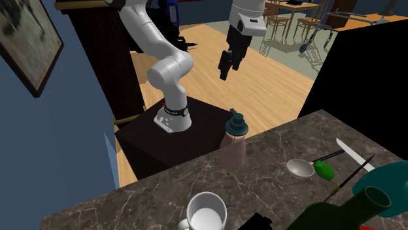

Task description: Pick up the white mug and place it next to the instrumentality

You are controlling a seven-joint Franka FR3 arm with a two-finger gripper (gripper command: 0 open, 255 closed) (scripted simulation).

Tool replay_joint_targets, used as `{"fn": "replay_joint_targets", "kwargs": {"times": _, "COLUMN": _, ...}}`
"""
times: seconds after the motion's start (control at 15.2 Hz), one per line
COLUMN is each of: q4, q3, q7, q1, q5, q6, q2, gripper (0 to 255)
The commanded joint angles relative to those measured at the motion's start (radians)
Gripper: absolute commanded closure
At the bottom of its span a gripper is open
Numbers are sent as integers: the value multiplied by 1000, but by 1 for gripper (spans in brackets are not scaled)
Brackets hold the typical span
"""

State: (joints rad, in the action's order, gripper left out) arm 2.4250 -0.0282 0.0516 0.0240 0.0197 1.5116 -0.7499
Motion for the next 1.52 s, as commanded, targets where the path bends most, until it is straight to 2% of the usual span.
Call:
{"fn": "replay_joint_targets", "kwargs": {"times": 0.0, "q4": 0, "q3": 0, "q7": 0, "q1": 0, "q5": 0, "q6": 0, "q2": 0, "gripper": 0}}
{"fn": "replay_joint_targets", "kwargs": {"times": 0.4, "q4": 23, "q3": -109, "q7": -109, "q1": -52, "q5": 86, "q6": 138, "q2": 90, "gripper": 0}}
{"fn": "replay_joint_targets", "kwargs": {"times": 0.79, "q4": 2, "q3": -219, "q7": -214, "q1": -94, "q5": 144, "q6": 279, "q2": 223, "gripper": 0}}
{"fn": "replay_joint_targets", "kwargs": {"times": 1.12, "q4": -50, "q3": -307, "q7": -305, "q1": -118, "q5": 161, "q6": 392, "q2": 363, "gripper": 0}}
{"fn": "replay_joint_targets", "kwargs": {"times": 1.45, "q4": -132, "q3": -390, "q7": -408, "q1": -136, "q5": 136, "q6": 492, "q2": 524, "gripper": 0}}
